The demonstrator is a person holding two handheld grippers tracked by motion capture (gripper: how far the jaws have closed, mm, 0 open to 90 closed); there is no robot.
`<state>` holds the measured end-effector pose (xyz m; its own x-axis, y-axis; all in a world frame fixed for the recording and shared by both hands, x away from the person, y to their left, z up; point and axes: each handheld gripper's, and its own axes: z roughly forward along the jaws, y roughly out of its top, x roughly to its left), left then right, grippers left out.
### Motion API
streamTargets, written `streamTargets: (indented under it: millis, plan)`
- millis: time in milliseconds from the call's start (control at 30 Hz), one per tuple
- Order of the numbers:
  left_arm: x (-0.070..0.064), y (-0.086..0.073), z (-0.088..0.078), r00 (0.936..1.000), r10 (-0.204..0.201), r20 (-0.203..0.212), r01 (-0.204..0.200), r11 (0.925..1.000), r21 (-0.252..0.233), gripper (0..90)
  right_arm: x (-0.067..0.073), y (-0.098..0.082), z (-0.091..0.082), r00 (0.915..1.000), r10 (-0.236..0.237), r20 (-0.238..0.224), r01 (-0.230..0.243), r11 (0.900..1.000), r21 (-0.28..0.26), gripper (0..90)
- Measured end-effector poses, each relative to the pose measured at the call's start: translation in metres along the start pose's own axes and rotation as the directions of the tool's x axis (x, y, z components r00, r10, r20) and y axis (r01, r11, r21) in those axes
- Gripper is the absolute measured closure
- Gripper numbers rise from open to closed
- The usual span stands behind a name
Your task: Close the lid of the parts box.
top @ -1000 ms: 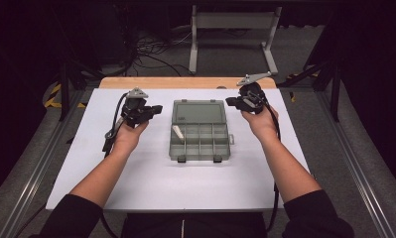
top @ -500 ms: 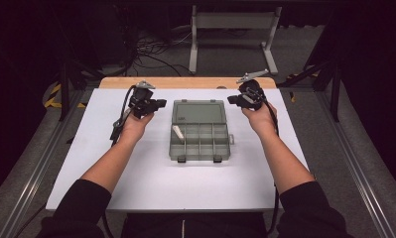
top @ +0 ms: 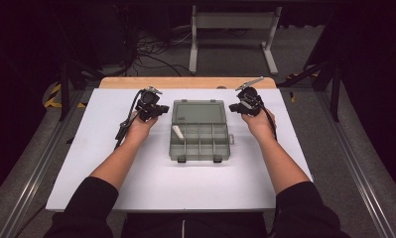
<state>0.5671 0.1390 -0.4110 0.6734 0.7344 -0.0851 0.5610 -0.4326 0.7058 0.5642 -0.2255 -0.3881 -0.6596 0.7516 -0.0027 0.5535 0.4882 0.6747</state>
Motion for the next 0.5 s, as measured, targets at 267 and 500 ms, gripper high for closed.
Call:
streamTargets:
  millis: [267, 500]
  plan:
    - [0.003, -0.005, 0.010, 0.9993, -0.032, 0.018, 0.032, 0.9992, 0.025, 89.8, -0.001, -0.006, 0.012, 1.0000, 0.008, 0.000, -0.008, 0.999, 0.032, 90.0]
    - [0.003, -0.011, 0.019, 0.9989, -0.037, 0.028, 0.036, 0.9980, 0.053, 89.8, -0.001, -0.015, 0.023, 0.9999, 0.011, -0.007, -0.011, 0.998, 0.059, 90.0]
